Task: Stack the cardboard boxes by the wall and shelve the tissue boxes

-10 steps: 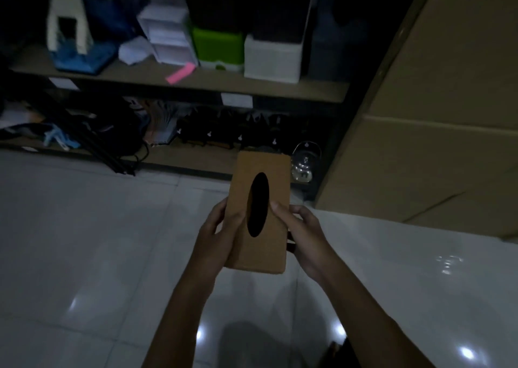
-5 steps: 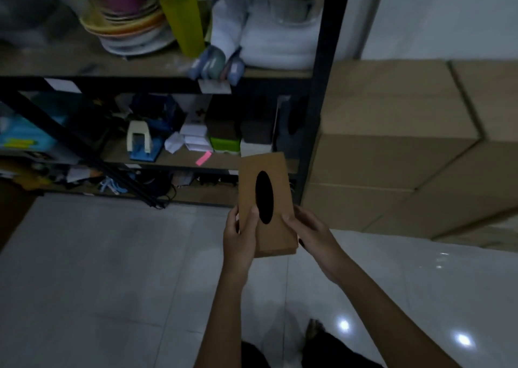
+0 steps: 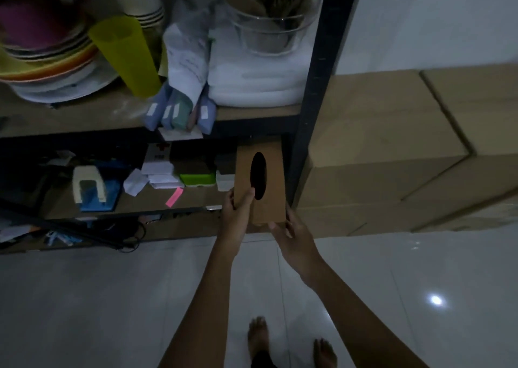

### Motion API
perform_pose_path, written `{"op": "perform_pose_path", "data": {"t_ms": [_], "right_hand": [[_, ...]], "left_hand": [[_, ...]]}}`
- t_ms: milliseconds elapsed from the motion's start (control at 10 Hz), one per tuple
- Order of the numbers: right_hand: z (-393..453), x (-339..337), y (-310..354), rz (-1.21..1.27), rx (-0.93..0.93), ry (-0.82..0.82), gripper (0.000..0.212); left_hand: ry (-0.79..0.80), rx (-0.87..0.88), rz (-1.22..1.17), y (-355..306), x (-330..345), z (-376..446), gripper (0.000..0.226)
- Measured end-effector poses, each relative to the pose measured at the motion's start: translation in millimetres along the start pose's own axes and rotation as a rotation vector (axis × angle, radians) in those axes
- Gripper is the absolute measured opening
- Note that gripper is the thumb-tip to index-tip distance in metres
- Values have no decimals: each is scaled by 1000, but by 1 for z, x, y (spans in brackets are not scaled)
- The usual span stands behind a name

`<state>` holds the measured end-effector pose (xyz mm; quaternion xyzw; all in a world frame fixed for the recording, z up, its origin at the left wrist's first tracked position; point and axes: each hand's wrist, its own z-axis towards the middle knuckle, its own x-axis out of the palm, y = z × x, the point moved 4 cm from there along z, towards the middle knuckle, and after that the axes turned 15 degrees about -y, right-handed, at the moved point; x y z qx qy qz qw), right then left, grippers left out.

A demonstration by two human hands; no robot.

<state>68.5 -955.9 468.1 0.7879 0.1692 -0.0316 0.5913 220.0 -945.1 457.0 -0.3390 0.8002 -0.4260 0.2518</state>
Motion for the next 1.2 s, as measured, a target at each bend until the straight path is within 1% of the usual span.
{"op": "perform_pose_path", "data": {"t_ms": [100, 200, 300, 400, 500, 600, 700, 800, 900, 1000, 1100, 1200], "right_hand": [[25, 21, -1, 100, 49, -74, 51], [51, 32, -3, 204, 126, -152, 45], [69, 39, -11, 264, 225, -209, 45], [85, 39, -13, 227, 295, -258, 43], [95, 34, -11, 195, 355, -268, 40], [88, 23, 2, 91, 317, -247, 30], [72, 3, 8, -99, 187, -260, 28], [56, -17, -2, -362, 71, -224, 40], [44, -37, -23, -549, 21, -196, 52], [31, -55, -33, -615, 17, -197, 56], [13, -65, -29, -728, -43, -177, 58], [-4, -70, -25, -875, -69, -109, 63]], "left_hand": [[84, -30, 2, -3, 9, 39, 46], [188, 6, 52, -2, 21, 62, 56], [131, 23, 126, 3, 29, 77, 64], [100, -152, 127, 13, 43, 78, 72], [86, -444, -108, 27, 64, 84, 62], [65, -504, -194, 32, 78, 97, 61], [32, -474, -232, 26, 87, 103, 53], [33, -483, -305, 15, 94, 113, 43], [89, -468, -287, 8, 99, 117, 20], [187, -491, -359, 1, 95, 110, 27], [231, -376, -155, 12, 81, 102, 42], [163, -3, 411, 43, 54, 81, 54]]}}
